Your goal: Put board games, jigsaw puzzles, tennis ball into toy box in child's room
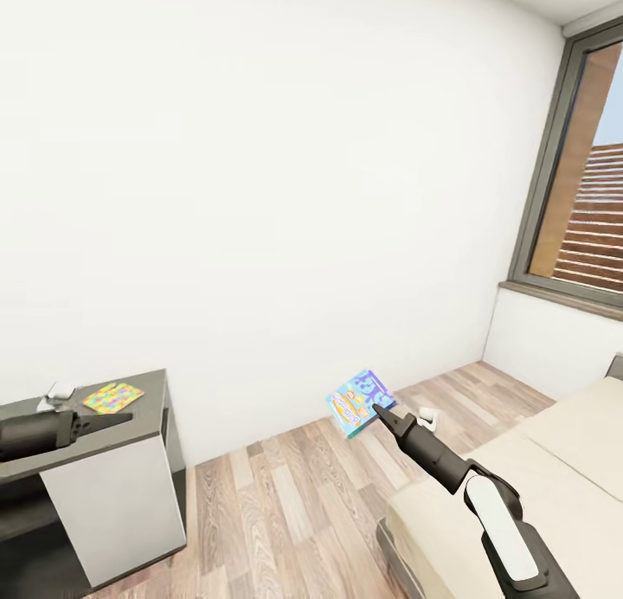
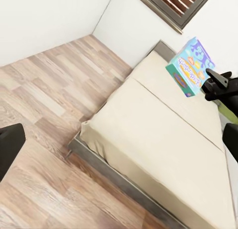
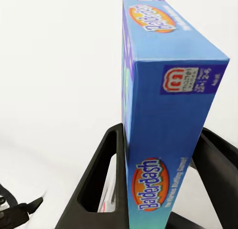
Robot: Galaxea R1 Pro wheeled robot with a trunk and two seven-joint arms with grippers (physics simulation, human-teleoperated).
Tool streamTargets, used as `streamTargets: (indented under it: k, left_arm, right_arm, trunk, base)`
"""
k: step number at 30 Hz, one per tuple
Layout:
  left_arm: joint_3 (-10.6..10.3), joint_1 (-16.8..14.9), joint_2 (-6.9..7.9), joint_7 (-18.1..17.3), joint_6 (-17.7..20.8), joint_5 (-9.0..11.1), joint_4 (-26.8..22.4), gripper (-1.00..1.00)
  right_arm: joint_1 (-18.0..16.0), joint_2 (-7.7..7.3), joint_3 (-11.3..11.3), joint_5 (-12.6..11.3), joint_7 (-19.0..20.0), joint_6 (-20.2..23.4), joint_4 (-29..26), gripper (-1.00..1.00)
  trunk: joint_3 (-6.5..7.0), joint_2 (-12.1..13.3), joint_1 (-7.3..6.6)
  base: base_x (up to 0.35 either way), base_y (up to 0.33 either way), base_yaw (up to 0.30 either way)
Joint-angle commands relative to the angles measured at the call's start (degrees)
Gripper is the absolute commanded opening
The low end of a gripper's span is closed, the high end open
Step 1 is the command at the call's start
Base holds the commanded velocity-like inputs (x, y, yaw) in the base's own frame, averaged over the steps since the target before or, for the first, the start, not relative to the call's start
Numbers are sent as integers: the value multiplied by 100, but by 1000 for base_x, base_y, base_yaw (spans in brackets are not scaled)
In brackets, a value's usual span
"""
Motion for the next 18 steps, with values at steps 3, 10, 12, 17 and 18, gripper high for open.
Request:
streamTargets:
  k: [3, 10, 12, 17, 18]
  left_arm:
    - [-2, -4, 1, -18, 60, 0, 3, 100]
    - [-2, -4, -1, -18, 60, 7, 3, 100]
    - [-2, -4, -1, -19, 60, 8, -2, 100]
    - [-2, -4, -1, -18, 60, 9, -6, 100]
    - [-2, -4, -1, -18, 60, 12, -6, 100]
  right_arm:
    - [-3, 1, -11, -60, 5, 53, -3, -100]
    - [-1, 1, -11, -60, 8, 53, -2, -100]
    - [-1, -1, -11, -60, 11, 53, -2, -100]
    - [-1, -1, -11, -60, 13, 53, -2, -100]
    - [-1, 0, -11, -60, 13, 53, -2, -100]
  trunk:
    - [-19, -5, 2]
    - [-57, -5, 2]
    - [-68, -5, 2]
    - [-95, -5, 2]
    - [-100, -5, 2]
  base:
    - [0, 0, 234]
    - [0, 0, 234]
    - [0, 0, 234]
    - [0, 0, 234]
    - [0, 0, 234]
